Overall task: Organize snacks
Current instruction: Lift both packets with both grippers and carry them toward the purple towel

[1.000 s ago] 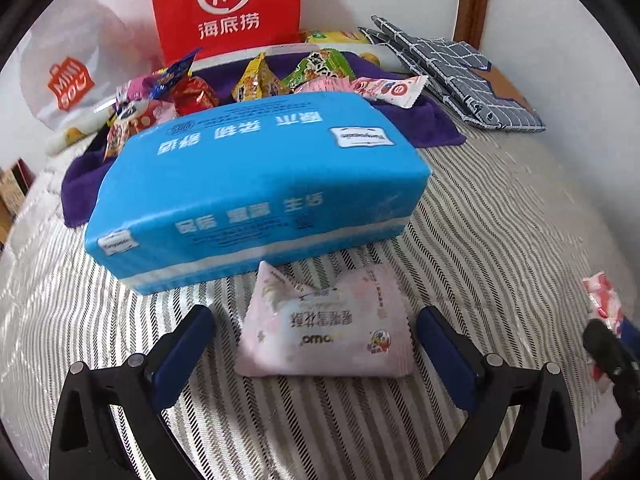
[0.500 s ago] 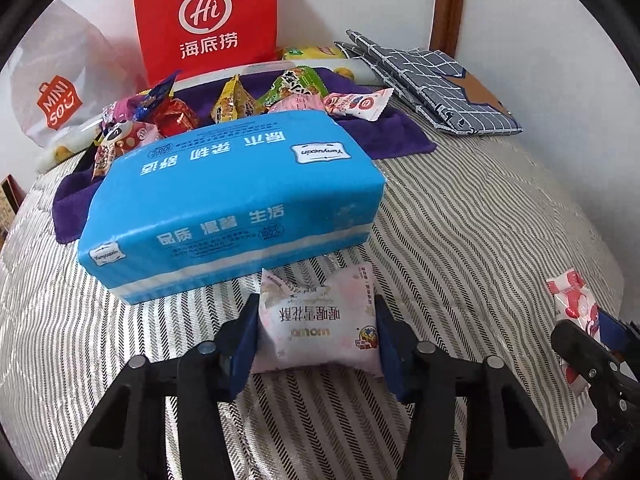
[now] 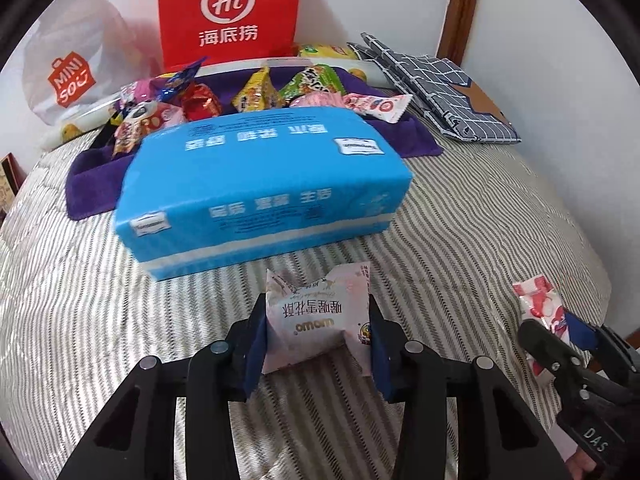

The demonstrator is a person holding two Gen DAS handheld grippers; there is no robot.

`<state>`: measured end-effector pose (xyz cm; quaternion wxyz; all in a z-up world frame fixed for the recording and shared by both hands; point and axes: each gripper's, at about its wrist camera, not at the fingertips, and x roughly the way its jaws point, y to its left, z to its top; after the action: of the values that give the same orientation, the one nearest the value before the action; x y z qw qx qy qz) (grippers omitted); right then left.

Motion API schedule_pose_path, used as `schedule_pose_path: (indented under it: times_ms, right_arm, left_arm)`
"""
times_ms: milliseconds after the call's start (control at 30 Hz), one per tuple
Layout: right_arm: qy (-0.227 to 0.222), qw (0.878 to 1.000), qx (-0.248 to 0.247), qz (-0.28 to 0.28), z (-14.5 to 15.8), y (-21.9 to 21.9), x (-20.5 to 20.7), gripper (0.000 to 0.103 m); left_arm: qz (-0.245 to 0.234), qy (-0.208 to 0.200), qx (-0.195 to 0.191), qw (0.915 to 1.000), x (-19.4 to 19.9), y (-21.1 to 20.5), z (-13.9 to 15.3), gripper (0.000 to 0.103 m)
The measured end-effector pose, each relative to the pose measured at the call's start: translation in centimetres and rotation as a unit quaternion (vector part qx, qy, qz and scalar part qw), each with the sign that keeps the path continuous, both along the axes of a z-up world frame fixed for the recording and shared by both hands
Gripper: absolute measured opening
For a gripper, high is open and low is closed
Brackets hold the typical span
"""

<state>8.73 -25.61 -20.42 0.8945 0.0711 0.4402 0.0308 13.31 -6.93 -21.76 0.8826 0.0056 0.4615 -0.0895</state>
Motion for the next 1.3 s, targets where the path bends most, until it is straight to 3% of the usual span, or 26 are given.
schedule_pose_path:
  times_ms: [300,800,1067,1300]
  right_arm:
    - [0.004,1.0,-0.002,0.018,-0.5,1.6,0.2,0.053]
    - [-0.016,0.998,-0.059,0.029,-1.4,3.4,-0.1,0.055]
    - [-0.022,0.997,-0.067,0.032,-1.5,3.4,-0.1,0.055]
    - [-0.024,0.997,-0.073,0.025,-1.5,3.6,-0.3,0.055]
  left_arm:
    - [0.013,0.004,-0.013,0.9998,0.0,1.8,0.0,0.041]
    - [-0.004,-0.02,0.01,0.9997,-0.4,1.0,-0.4,0.047]
    - [0.0,-0.021,0.0,0.9998,-0.4,1.1,-0.4,0.045]
    - [0.012,-0.021,-0.034,0.9992,-0.4,2.3,-0.3,0.04]
